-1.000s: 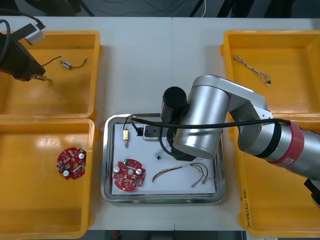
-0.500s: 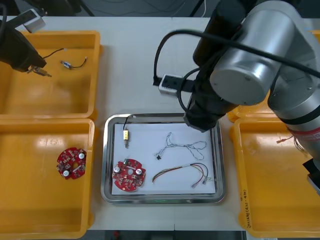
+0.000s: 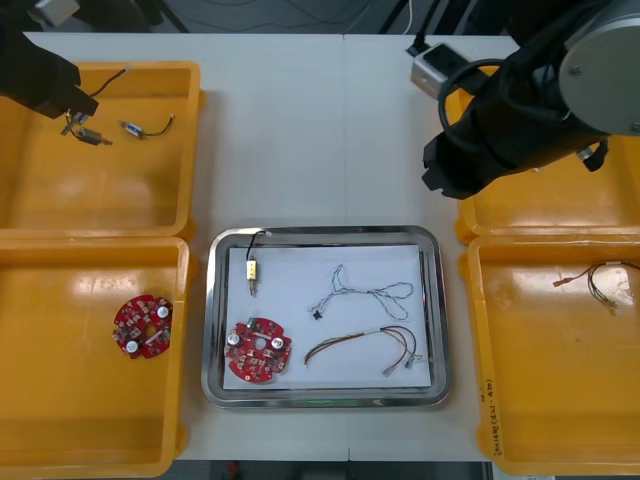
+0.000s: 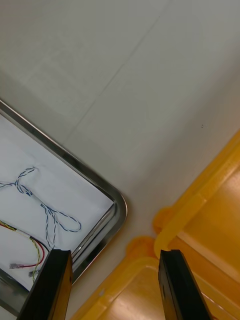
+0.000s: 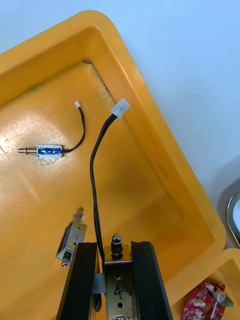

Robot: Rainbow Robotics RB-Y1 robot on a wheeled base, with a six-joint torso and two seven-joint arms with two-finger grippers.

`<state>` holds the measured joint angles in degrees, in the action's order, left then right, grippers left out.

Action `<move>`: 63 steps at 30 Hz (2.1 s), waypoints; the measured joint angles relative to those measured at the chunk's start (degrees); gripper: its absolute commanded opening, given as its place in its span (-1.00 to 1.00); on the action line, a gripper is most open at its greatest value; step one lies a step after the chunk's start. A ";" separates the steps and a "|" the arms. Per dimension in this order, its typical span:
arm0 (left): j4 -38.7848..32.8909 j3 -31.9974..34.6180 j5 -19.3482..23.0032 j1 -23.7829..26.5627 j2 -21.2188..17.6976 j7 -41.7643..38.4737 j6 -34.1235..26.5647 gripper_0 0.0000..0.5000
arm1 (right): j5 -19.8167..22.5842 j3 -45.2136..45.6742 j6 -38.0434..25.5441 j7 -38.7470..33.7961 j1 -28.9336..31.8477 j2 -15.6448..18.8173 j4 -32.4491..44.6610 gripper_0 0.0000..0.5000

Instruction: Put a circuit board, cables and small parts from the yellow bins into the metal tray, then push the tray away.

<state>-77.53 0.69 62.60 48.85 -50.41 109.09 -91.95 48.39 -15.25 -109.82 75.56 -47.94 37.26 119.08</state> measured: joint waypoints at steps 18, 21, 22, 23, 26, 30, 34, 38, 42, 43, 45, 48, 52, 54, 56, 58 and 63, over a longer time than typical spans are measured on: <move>-0.56 1.18 0.85 0.01 -0.52 0.00 -0.93 -1.00 | 5.38 22.02 -0.01 -8.11 15.46 10.60 0.56 1.00; -0.57 1.18 0.85 0.00 -0.54 0.00 -0.96 -1.00 | 5.38 26.29 -0.01 -8.11 19.07 10.62 0.68 1.00; -0.57 1.18 0.85 0.00 -0.55 0.00 -0.96 -1.00 | 5.38 27.38 -0.01 -8.10 20.09 10.62 0.69 1.00; -0.57 1.18 0.85 -0.01 -0.56 0.00 -0.96 -1.00 | 5.37 28.25 -0.02 -8.10 20.98 10.63 0.70 1.00; -0.57 1.18 0.85 -0.02 -0.57 0.00 -0.96 -0.48 | 5.15 30.10 -0.02 -8.09 23.32 10.64 0.83 1.00; -0.58 1.18 0.84 -0.07 -0.59 0.00 -0.96 1.00 | 3.25 30.63 -0.02 -8.08 25.37 10.65 1.32 1.00; -0.61 1.18 0.84 -0.07 -0.63 0.00 -0.96 1.00 | 2.31 30.63 -0.02 -8.08 27.36 10.65 1.88 1.00; -0.66 1.18 0.84 -0.07 -0.65 0.00 -0.96 1.00 | 2.06 30.63 -0.02 -8.08 29.83 10.66 2.03 1.00; -0.70 1.18 0.85 -0.07 -0.66 0.00 -0.96 1.00 | 1.98 30.65 -0.02 -8.08 32.53 10.66 2.09 1.00; -0.71 1.18 0.85 -0.07 -0.66 0.00 -0.96 1.00 | 1.93 30.65 -0.02 -8.08 32.97 10.66 2.11 1.00; -0.72 1.18 0.86 -0.07 -0.70 0.00 -0.96 1.00 | 1.66 30.66 -0.02 -8.08 33.57 10.66 2.15 1.00; -0.73 1.18 0.99 -0.07 -0.87 0.00 -0.96 1.00 | 1.49 30.66 -0.02 -8.08 33.81 10.66 2.15 1.00; -0.73 1.19 1.33 -0.07 -1.31 0.00 -0.96 1.00 | 1.43 30.66 -0.02 -8.08 33.81 10.66 2.16 1.00; -0.74 1.19 1.34 -0.07 -1.54 0.00 -0.96 1.00 | 1.32 30.66 -0.02 -8.08 33.81 10.66 2.16 1.00; -0.74 1.19 1.34 -0.07 -1.71 0.00 -0.96 1.00 | 1.04 30.66 -0.02 -8.08 33.81 10.66 2.16 1.00; -0.74 1.20 1.34 -0.11 -1.87 0.00 -0.96 1.00 | 0.84 30.66 -0.02 -8.08 33.81 10.66 2.16 1.00; -0.76 1.58 1.09 -1.03 -2.40 0.02 -0.75 1.00 | 0.75 30.66 -0.02 -8.08 33.82 10.66 2.16 1.00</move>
<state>-78.29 2.26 63.69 47.82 -52.81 109.11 -92.71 49.15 15.41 -109.83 67.48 -14.13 47.92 121.24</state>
